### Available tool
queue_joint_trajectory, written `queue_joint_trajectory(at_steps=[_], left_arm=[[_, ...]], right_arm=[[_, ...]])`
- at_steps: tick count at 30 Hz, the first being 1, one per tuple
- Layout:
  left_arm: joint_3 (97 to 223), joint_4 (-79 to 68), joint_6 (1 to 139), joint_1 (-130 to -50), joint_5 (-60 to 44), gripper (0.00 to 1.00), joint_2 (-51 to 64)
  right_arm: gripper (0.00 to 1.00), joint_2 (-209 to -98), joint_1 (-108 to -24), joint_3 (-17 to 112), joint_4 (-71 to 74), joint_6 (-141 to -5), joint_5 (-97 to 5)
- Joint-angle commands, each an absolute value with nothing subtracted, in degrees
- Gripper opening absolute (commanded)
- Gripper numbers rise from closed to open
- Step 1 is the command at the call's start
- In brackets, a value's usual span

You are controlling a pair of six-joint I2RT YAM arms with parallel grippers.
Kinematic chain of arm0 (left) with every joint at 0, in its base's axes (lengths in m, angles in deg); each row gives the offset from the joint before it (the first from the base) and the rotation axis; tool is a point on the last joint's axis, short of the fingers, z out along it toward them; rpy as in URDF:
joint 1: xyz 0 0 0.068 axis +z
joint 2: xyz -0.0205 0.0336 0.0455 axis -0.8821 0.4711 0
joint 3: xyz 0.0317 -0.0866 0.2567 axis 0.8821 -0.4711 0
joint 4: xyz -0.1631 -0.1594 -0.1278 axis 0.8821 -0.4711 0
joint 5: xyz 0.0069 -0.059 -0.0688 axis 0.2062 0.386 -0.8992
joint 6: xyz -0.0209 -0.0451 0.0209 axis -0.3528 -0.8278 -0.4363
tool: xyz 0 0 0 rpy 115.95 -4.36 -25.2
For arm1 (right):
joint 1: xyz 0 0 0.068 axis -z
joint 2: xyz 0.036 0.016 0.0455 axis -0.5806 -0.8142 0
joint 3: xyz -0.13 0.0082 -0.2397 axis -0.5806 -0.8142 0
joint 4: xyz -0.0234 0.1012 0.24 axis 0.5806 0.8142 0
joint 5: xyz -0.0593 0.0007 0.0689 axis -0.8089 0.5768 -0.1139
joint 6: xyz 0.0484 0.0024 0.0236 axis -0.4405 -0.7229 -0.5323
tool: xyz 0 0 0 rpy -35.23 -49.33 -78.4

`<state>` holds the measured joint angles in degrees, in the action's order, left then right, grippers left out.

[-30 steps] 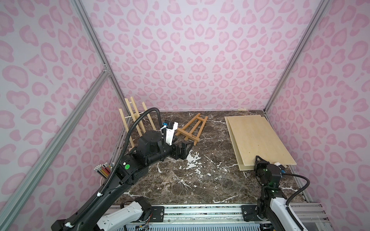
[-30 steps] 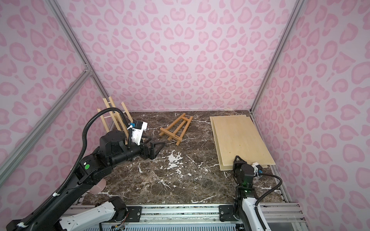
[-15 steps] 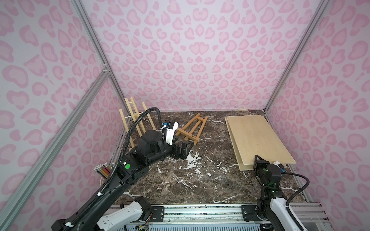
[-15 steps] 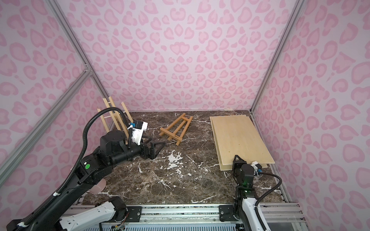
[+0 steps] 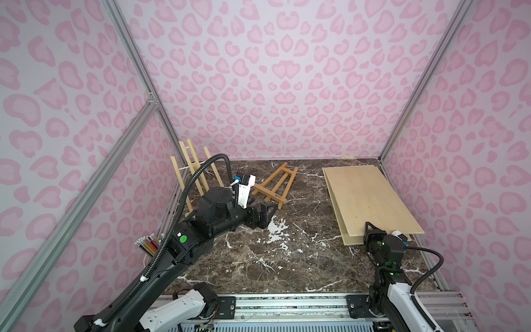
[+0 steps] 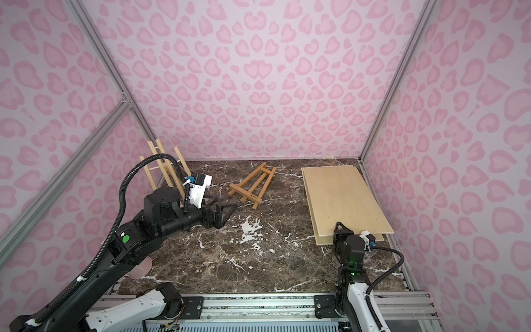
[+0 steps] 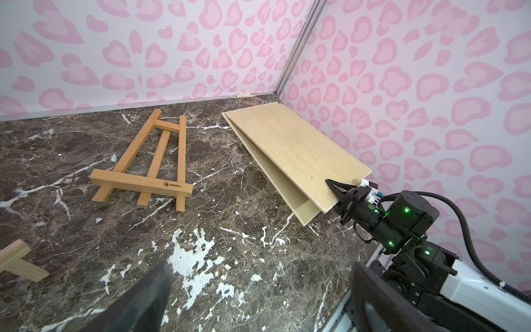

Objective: Disassemble the easel
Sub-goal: Place the drawing board on the drawing board.

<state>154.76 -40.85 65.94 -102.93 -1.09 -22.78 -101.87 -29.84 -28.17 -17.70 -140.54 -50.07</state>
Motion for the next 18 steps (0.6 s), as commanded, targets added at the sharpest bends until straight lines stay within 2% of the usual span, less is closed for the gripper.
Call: queue_joint_trajectory(at_steps=[1,4,15,16,18], left_arm=[[154.8,-38.8,65.8,-102.9,-1.2,0.98,-22.7],[154.8,-38.8,65.8,-102.9,-1.3,0.98,-22.6],[154.7,-38.8,65.7,-102.9,-1.4,0.98,-22.5],[154.8,-38.7,65.7,-102.8,-1.5,0.98,-22.4],[154.7,-38.8,65.7,-102.8,-1.5,0.98,-22.4]], right_arm=[[0.22,-101.6,-30.1,-28.4,-8.2,-134.6,-48.1],[0.28,-100.5,-30.1,-28.3,-6.1,-134.8,-48.8],[0.39,-99.3,-30.1,-27.2,-2.6,-134.6,-50.0],[0.42,-99.5,-30.1,-26.4,-0.8,-134.6,-50.6],[0.56,-100.2,-30.1,-25.0,1.0,-133.9,-51.5]])
